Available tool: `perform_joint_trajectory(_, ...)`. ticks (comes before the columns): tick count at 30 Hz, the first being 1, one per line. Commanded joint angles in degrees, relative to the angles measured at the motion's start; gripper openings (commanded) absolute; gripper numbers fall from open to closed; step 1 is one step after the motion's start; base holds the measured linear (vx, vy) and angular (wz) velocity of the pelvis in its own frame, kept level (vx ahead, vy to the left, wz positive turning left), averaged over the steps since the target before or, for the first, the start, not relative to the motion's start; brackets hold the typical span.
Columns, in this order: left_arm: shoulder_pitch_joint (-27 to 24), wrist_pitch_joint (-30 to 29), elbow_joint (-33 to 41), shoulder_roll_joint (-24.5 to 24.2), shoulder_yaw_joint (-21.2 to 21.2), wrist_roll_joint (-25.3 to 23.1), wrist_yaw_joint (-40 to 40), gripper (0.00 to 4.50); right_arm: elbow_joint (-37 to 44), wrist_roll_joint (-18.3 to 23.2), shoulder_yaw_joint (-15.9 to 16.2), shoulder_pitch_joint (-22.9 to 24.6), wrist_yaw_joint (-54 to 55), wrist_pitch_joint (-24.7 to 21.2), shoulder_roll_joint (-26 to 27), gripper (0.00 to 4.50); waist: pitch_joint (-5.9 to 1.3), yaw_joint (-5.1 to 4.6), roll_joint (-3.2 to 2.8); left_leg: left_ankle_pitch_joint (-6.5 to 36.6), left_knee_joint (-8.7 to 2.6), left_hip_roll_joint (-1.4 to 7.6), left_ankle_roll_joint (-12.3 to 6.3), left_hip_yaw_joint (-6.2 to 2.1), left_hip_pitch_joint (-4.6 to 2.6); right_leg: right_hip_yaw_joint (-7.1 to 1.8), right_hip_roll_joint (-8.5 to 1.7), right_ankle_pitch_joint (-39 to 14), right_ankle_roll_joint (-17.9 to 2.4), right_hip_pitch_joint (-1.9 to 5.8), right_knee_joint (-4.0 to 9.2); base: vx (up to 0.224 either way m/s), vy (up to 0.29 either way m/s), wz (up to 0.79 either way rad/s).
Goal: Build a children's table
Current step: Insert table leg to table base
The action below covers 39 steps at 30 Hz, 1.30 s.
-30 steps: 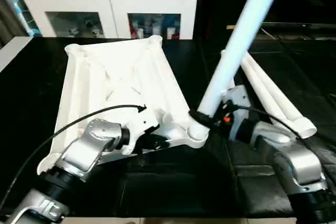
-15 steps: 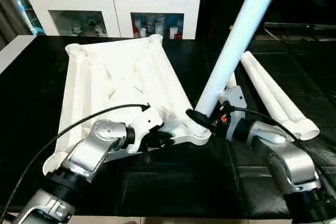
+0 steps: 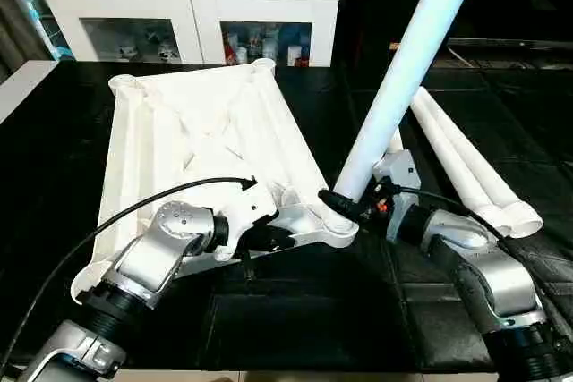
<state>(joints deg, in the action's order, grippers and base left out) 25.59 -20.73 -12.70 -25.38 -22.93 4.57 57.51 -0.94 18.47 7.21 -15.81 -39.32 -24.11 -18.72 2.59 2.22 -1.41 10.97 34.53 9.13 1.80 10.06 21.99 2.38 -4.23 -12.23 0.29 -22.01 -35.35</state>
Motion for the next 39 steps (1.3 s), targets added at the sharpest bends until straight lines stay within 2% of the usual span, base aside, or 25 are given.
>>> perform_joint_trajectory(1,0.3,-0.1,-1.2,-1.2,-1.1,-1.7,1.0,0.0,-0.2,0.9,0.4,-0.4,-1.1,-1.8,-0.4,1.92,-3.4,0.3,0.23,7.6,-4.22,3.7,-2.47,-1.3,-1.05,-2.4,-4.06,-2.1,-15.1,2.5,3.52,0.0,0.0,0.0)
perform_joint_trajectory(12,1.0,-0.5,-1.9,-1.2,-0.2,-1.0,2.1,0.0,-2.8,-1.1,1.6,-0.7,-1.8,-3.1,-1.3,1.92,-3.41,0.43,0.1,8.4,-4.24,3.69,-1.47,-1.26,-1.19,-2.4,-4.09,-2.5,-15.3,2.46,3.52,0.0,0.0,0.0)
perform_joint_trajectory(23,2.1,-0.3,-3.3,-1.3,0.7,-0.7,2.4,0.0,-2.5,-0.7,1.6,-0.5,-3.3,-5.2,-2.6,1.92,-3.48,0.65,-0.03,8.1,-4.14,3.74,-1.78,-1.24,-1.25,-2.37,-4.12,-1.4,-15.8,2.5,3.4,0.0,0.0,0.0)
perform_joint_trajectory(26,2.2,-0.2,-3.2,-1.3,0.7,-0.5,3.0,0.0,-2.9,-0.4,2.1,-0.7,-4.2,-5.4,-2.7,1.92,-3.43,0.7,-0.08,8.4,-4.2,3.72,-1.65,-1.25,-1.25,-2.36,-4.11,-1.8,-15.8,2.51,3.46,0.0,0.0,0.0)
perform_joint_trajectory(27,2.2,0.2,-2.6,-1.5,0.0,-0.2,4.6,0.0,-4.3,-0.5,3.3,-1.3,-5.6,-5.3,-2.5,1.92,-3.5,0.8,-0.25,8.4,-4.17,3.77,-1.55,-1.31,-1.29,-2.35,-4.16,-1.6,-15.9,2.51,3.39,0.0,0.0,0.0)
perform_joint_trajectory(28,2.2,0.2,-2.3,-1.7,-0.2,-0.1,5.2,0.0,-4.8,-0.6,3.7,-1.5,-5.9,-5.3,-2.4,1.92,-3.48,0.74,-0.17,8.6,-4.19,3.72,-1.52,-1.29,-1.21,-2.34,-4.15,-1.5,-16.0,2.54,3.41,0.0,0.0,0.0)
perform_joint_trajectory(32,2.1,-0.2,-1.8,-1.8,-0.5,0.1,5.7,0.0,-6.5,-1.0,4.0,-2.0,-6.0,-4.9,-1.9,1.92,-3.43,0.72,-0.22,9.3,-4.28,3.76,-1.24,-1.32,-1.3,-2.32,-4.13,-1.9,-16.1,2.52,3.41,0.0,0.0,0.0)
perform_joint_trajectory(39,3.0,-1.0,-3.5,-0.7,1.0,0.1,3.9,0.0,-10.8,1.7,-1.0,-0.8,-4.7,-2.6,1.0,1.92,-3.09,0.57,-0.69,15.2,-4.79,3.74,1.06,-1.47,-1.61,-2.44,-4.2,-8.5,-15.3,2.27,4.21,0.0,0.0,0.0)
